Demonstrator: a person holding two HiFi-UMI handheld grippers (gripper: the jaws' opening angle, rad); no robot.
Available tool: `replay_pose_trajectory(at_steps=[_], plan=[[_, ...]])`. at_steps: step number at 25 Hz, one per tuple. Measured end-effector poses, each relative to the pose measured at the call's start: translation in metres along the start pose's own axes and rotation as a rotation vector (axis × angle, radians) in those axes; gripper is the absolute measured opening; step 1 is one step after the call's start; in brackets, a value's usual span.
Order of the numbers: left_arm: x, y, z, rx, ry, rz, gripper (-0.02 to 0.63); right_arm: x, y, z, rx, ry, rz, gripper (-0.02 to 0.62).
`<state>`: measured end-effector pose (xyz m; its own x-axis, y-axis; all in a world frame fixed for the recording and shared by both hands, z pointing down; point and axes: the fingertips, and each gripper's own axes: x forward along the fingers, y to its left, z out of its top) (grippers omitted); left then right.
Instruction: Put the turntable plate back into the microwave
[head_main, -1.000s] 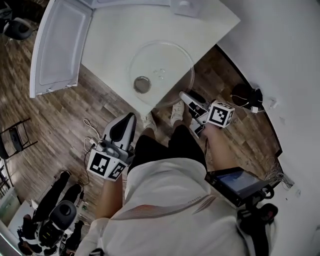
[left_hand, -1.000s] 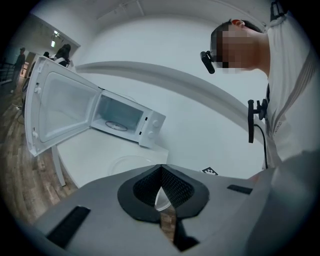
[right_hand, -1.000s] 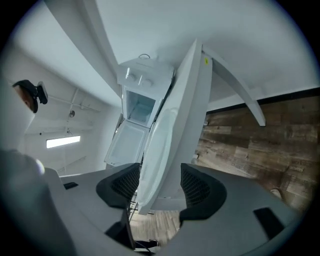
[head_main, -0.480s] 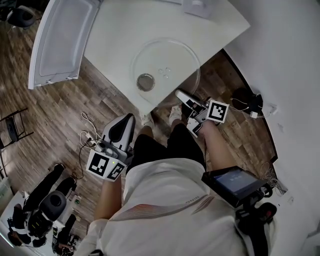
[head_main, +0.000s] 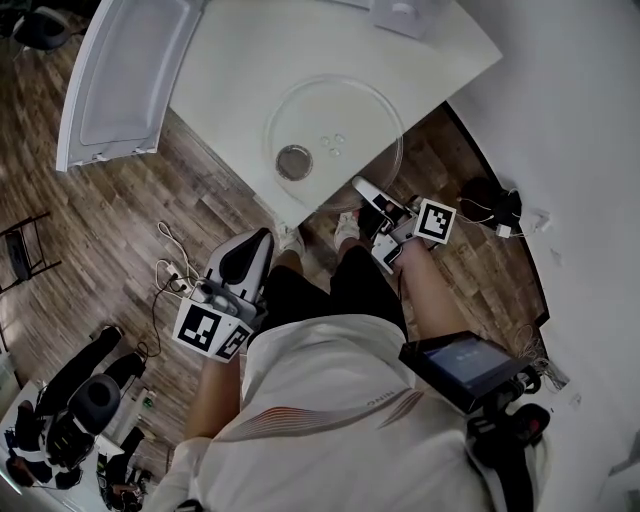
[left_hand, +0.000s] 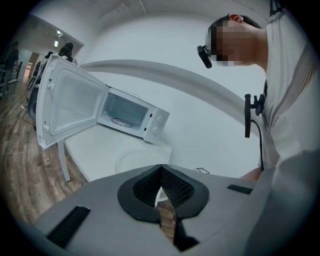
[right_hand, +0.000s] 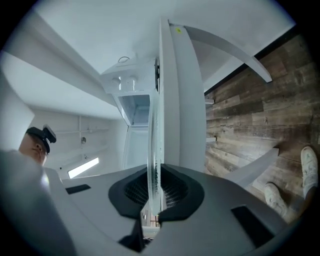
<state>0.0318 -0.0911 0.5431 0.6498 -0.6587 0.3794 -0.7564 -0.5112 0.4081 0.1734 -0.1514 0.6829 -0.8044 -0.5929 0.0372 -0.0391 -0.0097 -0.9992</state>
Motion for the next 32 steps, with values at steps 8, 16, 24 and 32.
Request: replay_pose_trajectory(at_steps=[8,16,24,32], plan=[[-0.006,0.003,-0.007,-0.003,0.012,-0.015,0.011,0.002,0.003,0.0,0.004,-0.036,0.049,0.028],[-0.013,0.008,-0.005,-0.017,0.005,-0.017,0.011,0.0,0.015,-0.003,-0.056,-0.094,0.068,0.028],[-0.029,0.013,0.013,-0.03,-0.046,-0.034,0.011,0.018,0.067,-0.01,-0.125,-0.103,0.094,0.028],[-0.048,0.018,0.051,-0.004,-0.133,-0.104,0.011,0.044,0.119,-0.012,-0.136,-0.18,0.113,0.028]])
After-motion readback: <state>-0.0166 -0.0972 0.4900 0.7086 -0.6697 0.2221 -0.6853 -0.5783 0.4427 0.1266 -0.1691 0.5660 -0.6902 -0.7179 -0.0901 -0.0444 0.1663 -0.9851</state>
